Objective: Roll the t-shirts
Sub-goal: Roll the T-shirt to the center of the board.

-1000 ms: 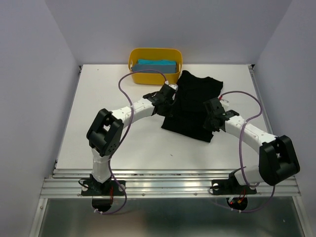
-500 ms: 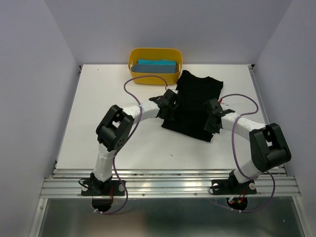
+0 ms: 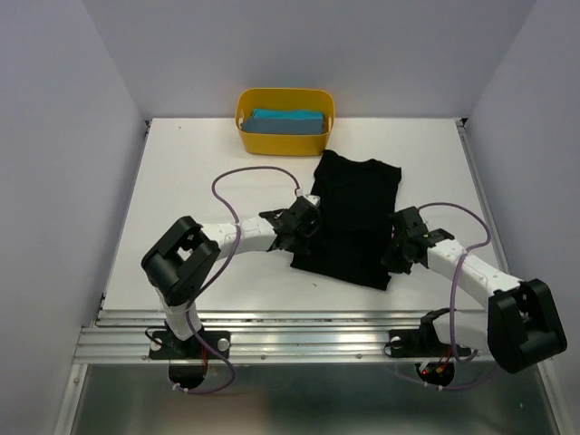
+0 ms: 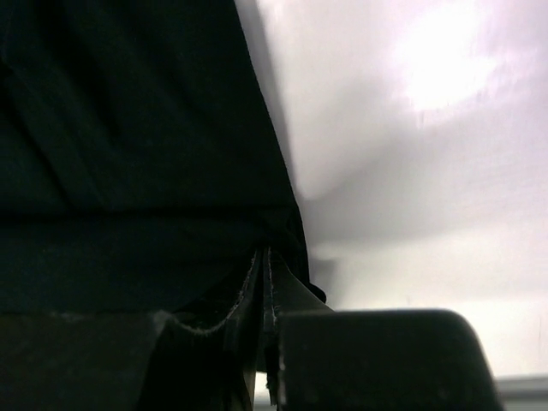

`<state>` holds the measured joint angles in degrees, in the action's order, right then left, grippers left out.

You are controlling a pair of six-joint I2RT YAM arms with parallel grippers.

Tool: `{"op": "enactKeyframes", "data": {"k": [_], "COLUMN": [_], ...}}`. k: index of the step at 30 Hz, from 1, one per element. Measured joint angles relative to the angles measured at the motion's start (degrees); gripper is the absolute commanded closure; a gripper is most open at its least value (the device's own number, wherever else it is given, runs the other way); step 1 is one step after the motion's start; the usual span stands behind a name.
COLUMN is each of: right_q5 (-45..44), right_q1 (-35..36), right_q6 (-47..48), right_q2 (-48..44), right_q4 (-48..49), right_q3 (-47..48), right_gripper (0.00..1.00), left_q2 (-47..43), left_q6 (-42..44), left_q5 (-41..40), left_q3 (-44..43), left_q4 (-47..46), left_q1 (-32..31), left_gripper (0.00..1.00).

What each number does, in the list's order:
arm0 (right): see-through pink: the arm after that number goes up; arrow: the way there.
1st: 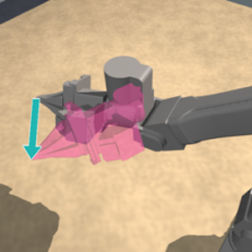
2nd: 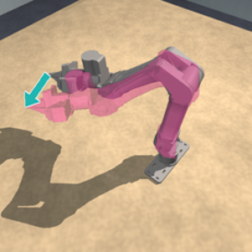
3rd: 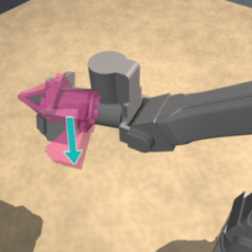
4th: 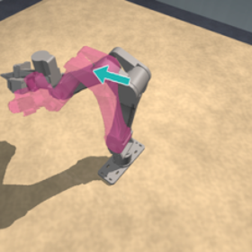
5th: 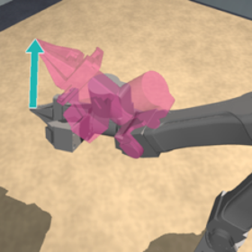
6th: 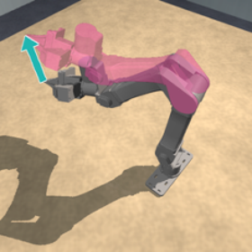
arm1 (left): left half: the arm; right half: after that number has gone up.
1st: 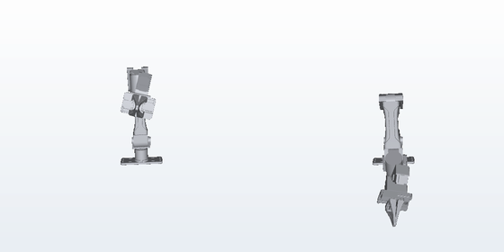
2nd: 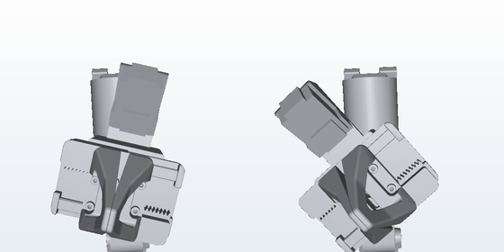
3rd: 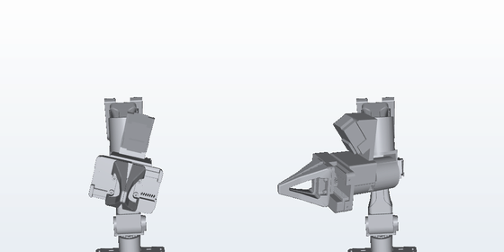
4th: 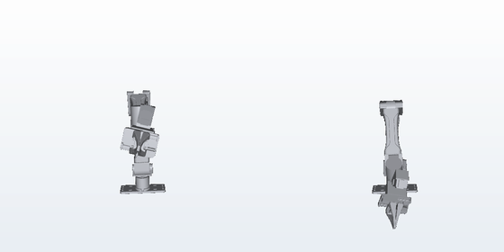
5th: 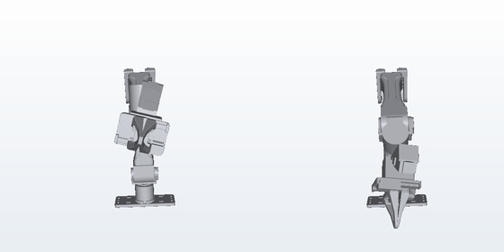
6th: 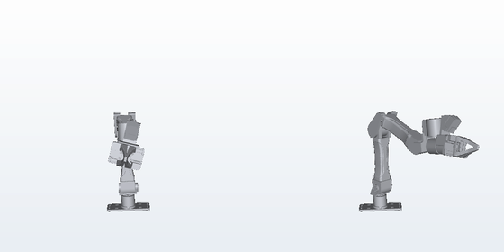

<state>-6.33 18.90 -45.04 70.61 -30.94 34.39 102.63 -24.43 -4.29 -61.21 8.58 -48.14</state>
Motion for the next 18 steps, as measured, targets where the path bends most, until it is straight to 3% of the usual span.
{"op": "enactKeyframes", "data": {"k": [3,5,7,10,11,14,18], "right_q5": [2.38,2.99,3.02,3.63,4.24,5.9,7.54], "right_q1": [0.31,0.48,0.7,0.7,0.7,0.7,0.7], "right_q6": [-0.96,-1.62,-2.38,-3.15,-3.56,-4.61,-6.16], "right_q2": [-2.75,-3.8,-4.94,-7.69,-9.22,-12.94,-16.24], "right_q4": [-3.56,-5.49,-7.72,-9.68,-10.25,-11.08,-12.48], "right_q3": [-0.46,-0.02,1.2,3.43,4.28,5.29,3.67], "right_gripper": [0.87,0.69,0.38,0.31,0.3,0.28,0.28], "left_q2": [-3.65,-5.05,-6.69,-9.84,-11.39,-16.04,-21.46], "left_q6": [-1.22,-1.66,-2.03,-2.8,-3.21,-4.98,-8.44], "left_q5": [0.15,-0.13,-1.03,-1.03,-0.35,1.4,4.83], "left_q3": [3.17,3.63,3.58,3.56,3.56,4.39,8.79], "left_q4": [2.16,4.33,6.86,9.49,9.97,9.44,7.17], "left_q1": [-1.4,-1.62,-1.62,-1.05,-0.46,1.42,3.48], "left_gripper": [1.0,1.0,1.0,0.84,0.65,0.37,0.33]}}
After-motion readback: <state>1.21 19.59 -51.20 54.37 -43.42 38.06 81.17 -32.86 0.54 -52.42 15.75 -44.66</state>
